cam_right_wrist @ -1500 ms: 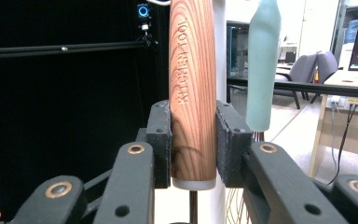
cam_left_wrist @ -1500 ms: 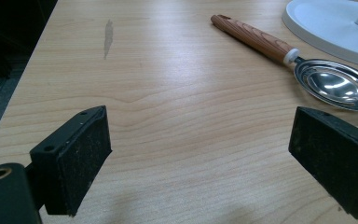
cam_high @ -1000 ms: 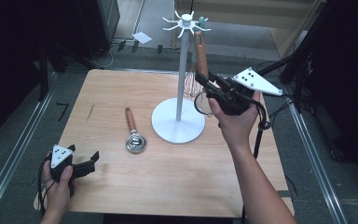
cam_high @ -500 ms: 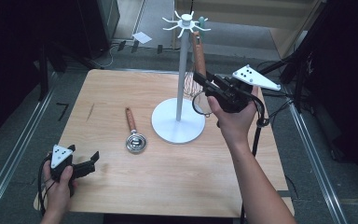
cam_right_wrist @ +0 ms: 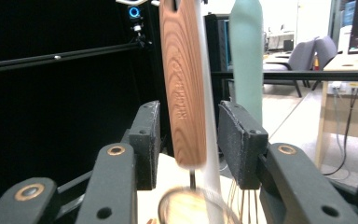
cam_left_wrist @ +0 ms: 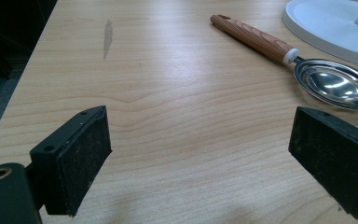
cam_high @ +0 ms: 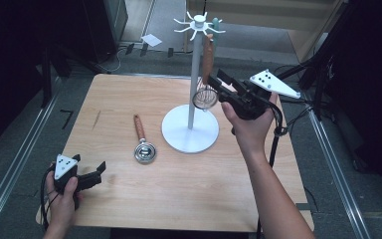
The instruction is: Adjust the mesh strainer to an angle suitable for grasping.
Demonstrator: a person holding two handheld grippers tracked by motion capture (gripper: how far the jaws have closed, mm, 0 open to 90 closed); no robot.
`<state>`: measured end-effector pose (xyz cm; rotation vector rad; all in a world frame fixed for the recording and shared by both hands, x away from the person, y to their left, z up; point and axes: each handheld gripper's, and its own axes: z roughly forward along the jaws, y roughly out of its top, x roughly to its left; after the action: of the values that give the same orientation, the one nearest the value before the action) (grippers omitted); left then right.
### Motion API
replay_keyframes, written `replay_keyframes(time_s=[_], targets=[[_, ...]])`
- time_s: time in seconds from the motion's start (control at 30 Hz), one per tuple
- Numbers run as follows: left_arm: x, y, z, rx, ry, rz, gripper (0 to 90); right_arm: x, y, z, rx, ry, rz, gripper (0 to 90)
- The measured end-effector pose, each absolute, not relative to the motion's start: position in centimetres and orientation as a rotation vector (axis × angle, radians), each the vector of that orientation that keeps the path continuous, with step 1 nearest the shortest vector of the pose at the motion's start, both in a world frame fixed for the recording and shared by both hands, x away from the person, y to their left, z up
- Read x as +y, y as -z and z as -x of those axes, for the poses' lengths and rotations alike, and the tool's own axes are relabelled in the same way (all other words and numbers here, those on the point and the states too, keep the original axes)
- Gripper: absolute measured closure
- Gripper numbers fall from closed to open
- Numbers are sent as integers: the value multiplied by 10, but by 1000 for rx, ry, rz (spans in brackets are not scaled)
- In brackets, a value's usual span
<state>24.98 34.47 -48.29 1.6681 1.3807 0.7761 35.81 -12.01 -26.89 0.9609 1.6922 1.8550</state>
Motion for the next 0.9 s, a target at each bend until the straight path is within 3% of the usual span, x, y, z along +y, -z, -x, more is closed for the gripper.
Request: replay_keyframes(time_s=[0.1,0.27,0.43,0.9], targets=[[345,483,-250,1380,-777,-1671,61,-120,266,-357,1686,-1836,-954,641],[345,483,-250,1380,-778,-1671,61,-118,260,-353,1673,-1842,-937,799],[345,483,-250,1380,-778,-1669,61,-114,256,-352,1659,-1832,-919,900],[345,483,-250,1382,-775,-1664,61,-88,242,-353,1586,-1822,-814,900]])
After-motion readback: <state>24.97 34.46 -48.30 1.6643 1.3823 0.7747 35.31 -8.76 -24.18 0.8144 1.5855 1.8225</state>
